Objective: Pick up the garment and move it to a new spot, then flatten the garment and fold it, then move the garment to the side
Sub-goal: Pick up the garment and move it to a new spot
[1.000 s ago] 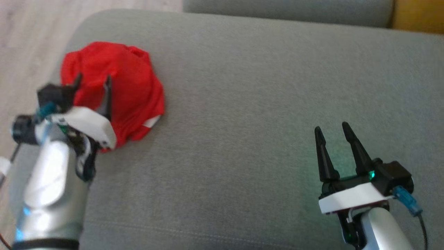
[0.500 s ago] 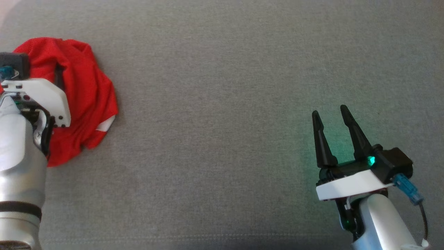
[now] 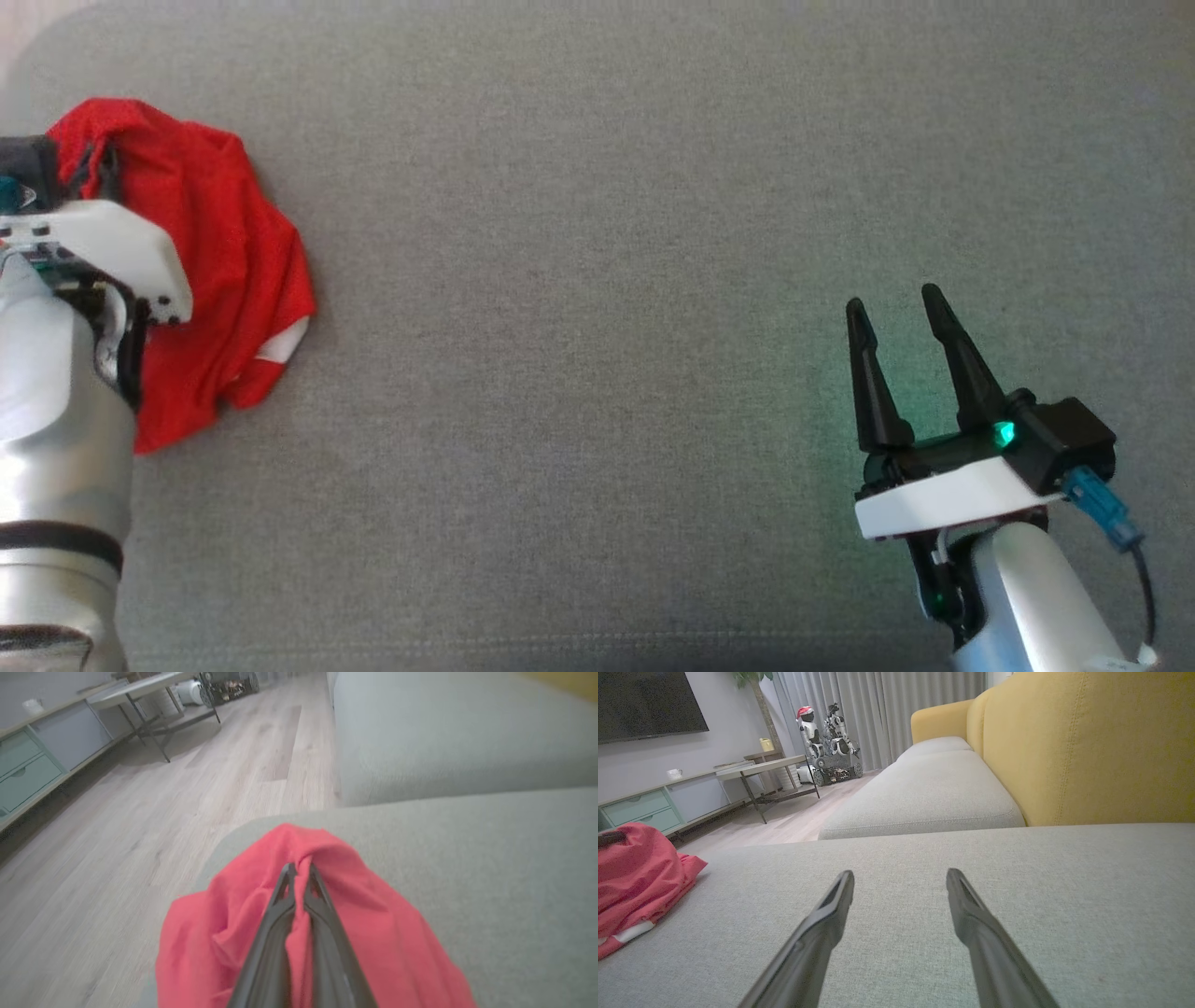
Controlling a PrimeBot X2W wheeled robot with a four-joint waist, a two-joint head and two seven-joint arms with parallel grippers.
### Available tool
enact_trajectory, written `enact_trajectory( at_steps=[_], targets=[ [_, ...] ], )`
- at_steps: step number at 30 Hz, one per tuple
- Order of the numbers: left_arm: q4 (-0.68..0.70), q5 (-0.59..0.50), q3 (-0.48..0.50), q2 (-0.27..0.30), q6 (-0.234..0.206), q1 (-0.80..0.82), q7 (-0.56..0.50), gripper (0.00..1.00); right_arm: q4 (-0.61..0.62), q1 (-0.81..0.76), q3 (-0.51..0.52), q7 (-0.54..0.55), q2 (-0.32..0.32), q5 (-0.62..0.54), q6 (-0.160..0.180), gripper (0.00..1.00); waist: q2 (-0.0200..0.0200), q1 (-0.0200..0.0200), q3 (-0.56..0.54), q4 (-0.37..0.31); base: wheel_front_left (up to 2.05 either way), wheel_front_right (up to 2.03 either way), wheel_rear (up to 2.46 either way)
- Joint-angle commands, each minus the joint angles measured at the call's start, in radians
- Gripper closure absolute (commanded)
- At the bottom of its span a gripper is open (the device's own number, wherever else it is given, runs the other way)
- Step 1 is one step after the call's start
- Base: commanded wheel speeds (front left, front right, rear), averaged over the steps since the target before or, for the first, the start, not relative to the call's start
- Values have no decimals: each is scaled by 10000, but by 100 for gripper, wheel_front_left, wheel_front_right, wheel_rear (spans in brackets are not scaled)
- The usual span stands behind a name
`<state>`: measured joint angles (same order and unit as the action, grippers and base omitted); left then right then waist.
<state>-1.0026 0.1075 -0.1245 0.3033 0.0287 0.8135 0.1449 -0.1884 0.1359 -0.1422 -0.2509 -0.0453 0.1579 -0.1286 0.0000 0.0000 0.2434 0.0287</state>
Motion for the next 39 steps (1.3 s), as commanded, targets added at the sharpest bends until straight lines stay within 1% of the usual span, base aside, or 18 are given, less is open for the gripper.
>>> enact_trajectory(
  at_steps=[1,6,11,17,22,27,31,35,36,39],
  targets=[
    [387,74,310,410,-74,633,231,100,262,169,-209,-109,-49,75,-21,0,0,0,-147,60,0,0,0],
    [1003,457,522,132,-50,765,856,100,122,23,-258,-109,-49,123,-21,0,0,0,-642,144,0,0,0],
    [2424,806,733,-162,-104,605,1104,100,-2,-183,-229,-109,-49,184,-21,0,0,0,-1231,178,0,0,0],
    [4066,1134,828,-469,-94,208,1118,100,-65,-400,-118,-109,-49,222,-21,0,0,0,-1697,135,0,0,0],
    [5268,1337,707,-720,-116,-96,588,100,-84,-483,-105,-109,-49,227,-21,0,0,0,-1864,1,0,0,0],
    [6292,1466,451,-1035,-172,-414,-39,100,-10,-421,-9,-109,-49,246,-21,0,0,0,-1894,-308,0,0,0],
    [6872,1509,114,-1367,-196,-575,-462,100,86,-306,86,-109,-49,216,-21,0,0,0,-1836,-713,0,0,0],
    [7189,1574,-288,-1825,-234,-610,-712,100,255,-139,280,-109,-49,210,-21,0,0,0,-1732,-1223,0,0,0],
    [7189,1574,-288,-1825,-234,-610,-712,100,255,-139,280,-109,-49,210,-21,0,0,0,-1732,-1223,0,0,0],
    [7196,1621,-682,-2141,-309,-569,-809,100,395,17,365,-109,-49,214,-21,0,0,0,-1629,-1719,0,0,0]
  ],
)
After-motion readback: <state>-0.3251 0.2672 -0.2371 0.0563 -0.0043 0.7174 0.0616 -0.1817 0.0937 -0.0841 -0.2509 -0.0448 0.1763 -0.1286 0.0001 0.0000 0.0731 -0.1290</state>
